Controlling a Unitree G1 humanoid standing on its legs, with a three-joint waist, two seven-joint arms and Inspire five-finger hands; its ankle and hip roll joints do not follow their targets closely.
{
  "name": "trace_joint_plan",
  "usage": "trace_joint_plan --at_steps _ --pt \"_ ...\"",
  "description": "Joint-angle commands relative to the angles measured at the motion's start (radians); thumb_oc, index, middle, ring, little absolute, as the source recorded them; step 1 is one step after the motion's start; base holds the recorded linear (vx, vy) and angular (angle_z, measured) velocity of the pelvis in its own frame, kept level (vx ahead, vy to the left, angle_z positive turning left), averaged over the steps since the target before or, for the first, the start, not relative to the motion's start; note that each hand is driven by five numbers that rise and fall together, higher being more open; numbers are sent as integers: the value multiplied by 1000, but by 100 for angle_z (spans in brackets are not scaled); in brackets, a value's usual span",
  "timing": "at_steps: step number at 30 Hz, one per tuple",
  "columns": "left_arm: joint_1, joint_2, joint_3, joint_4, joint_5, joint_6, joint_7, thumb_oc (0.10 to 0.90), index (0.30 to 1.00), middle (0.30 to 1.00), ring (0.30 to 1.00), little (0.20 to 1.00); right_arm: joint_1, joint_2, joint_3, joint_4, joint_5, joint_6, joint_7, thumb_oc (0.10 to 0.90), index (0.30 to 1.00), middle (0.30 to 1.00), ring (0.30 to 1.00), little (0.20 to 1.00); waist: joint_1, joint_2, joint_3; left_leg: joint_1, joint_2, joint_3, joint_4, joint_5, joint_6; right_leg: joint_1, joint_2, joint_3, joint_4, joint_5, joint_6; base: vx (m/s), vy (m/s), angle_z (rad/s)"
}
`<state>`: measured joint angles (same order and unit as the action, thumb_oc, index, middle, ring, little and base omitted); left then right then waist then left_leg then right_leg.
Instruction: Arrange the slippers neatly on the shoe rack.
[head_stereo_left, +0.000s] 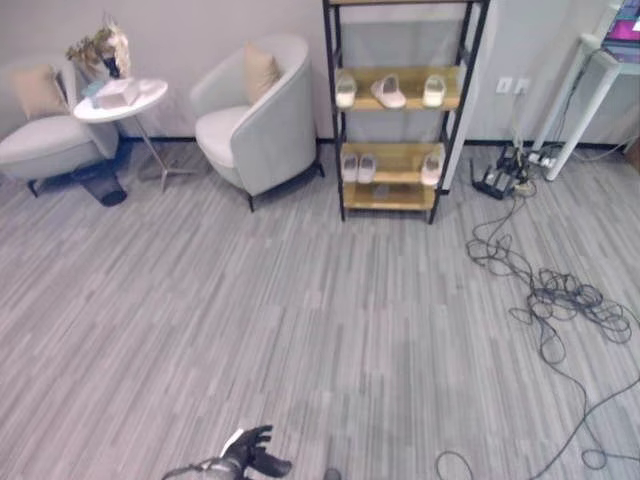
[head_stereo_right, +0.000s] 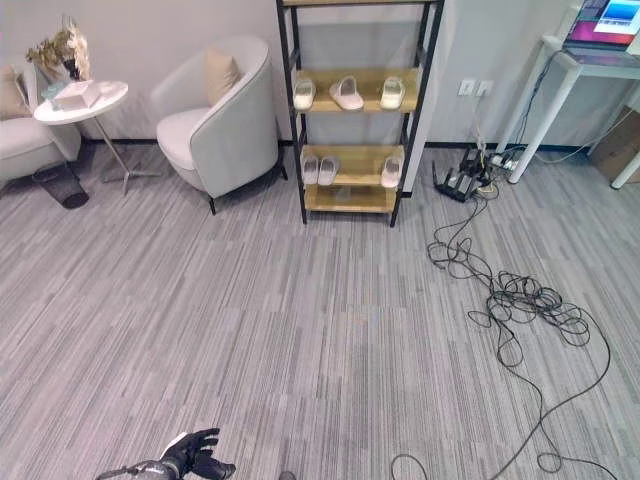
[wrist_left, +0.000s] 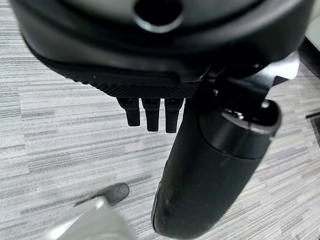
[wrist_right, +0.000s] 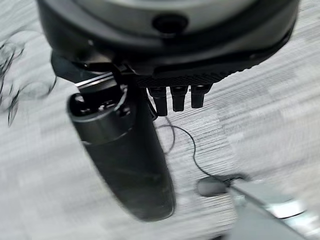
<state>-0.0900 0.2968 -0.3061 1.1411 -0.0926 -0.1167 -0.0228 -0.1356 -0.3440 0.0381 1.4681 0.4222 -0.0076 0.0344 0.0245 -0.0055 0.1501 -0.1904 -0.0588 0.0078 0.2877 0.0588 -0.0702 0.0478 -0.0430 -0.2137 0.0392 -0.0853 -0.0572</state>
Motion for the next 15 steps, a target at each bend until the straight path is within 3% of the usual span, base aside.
trace_joint_plan --at_steps 1,3,4,6,7,8,9,10,12,13,14,15 --pt "-5 15 12 -89 4 -35 19 800 900 900 900 900 0 -21 57 -54 -15 -24 4 800 900 900 900 900 21 2 52 -77 155 52 433 24 -8 53 13 40 50 -81 34 97 -232 -13" --pt "-6 2 33 -99 -71 -35 32 800 900 900 900 900 -8 -16 76 -51 -22 -14 5 800 900 900 900 900 42 11 61 -152 136 91 427 -38 14 81 27 47 38 -106 33 301 -62 -8" --pt "14 -11 4 -141 -56 -41 24 800 900 900 900 900 -15 6 87 -78 -12 -21 4 800 900 900 900 900 67 31 43 -142 99 130 168 -67 33 125 37 71 13 -128 56 519 108 -32" --pt "17 -15 -21 -144 -23 -49 32 800 900 900 900 900 -22 27 100 -109 8 -38 -2 800 900 900 900 900 85 46 28 -139 74 132 -102 21 24 170 51 94 -13 -140 77 489 117 -30" --pt "17 -15 -21 -144 -23 -49 32 800 900 900 900 900 -21 27 100 -110 8 -37 -2 800 900 900 900 900 86 46 28 -135 73 133 -111 27 24 170 51 95 -14 -138 77 569 86 -38" --pt "29 -21 -26 -126 -15 -47 34 800 900 900 900 900 -25 43 118 -127 -6 -39 8 800 900 900 900 900 106 40 9 -122 54 79 -232 40 25 212 51 136 -22 -152 95 347 44 -33" --pt "29 -21 -26 -126 -15 -47 34 800 900 900 900 900 -25 43 118 -127 -6 -39 8 800 900 900 900 900 107 42 8 -123 56 79 -235 43 24 210 53 137 -22 -150 94 687 74 -8" --pt "26 -28 -32 -97 6 -48 43 800 900 900 900 900 -6 62 120 -143 -13 -43 8 800 900 900 900 900 107 27 -18 -121 37 57 -197 63 43 220 40 148 -1 -148 109 505 59 -9" --pt "28 -29 -40 -74 41 -49 45 800 900 900 900 900 25 76 111 -157 -9 -46 7 800 900 900 900 900 101 0 -38 -108 14 76 -153 26 69 198 7 156 94 -111 142 495 75 -108" --pt "28 -30 -40 -73 41 -49 45 800 900 900 900 900 25 75 111 -157 -9 -46 7 800 900 900 900 900 102 2 -41 -110 17 76 -153 28 68 194 10 157 94 -109 142 493 129 -129" --pt "26 -37 -44 -52 50 -46 50 800 900 900 900 900 27 87 104 -176 9 -50 10 800 900 900 900 900 91 -11 -46 -66 -9 89 -141 -36 112 121 -23 173 300 31 215 619 192 -102" --pt "27 -41 -46 -61 47 -49 59 800 900 900 900 900 21 81 85 -210 36 -62 -2 800 900 900 900 900 73 9 -28 -1 -10 105 -132 -87 143 30 -61 154 520 191 263 787 241 -77"
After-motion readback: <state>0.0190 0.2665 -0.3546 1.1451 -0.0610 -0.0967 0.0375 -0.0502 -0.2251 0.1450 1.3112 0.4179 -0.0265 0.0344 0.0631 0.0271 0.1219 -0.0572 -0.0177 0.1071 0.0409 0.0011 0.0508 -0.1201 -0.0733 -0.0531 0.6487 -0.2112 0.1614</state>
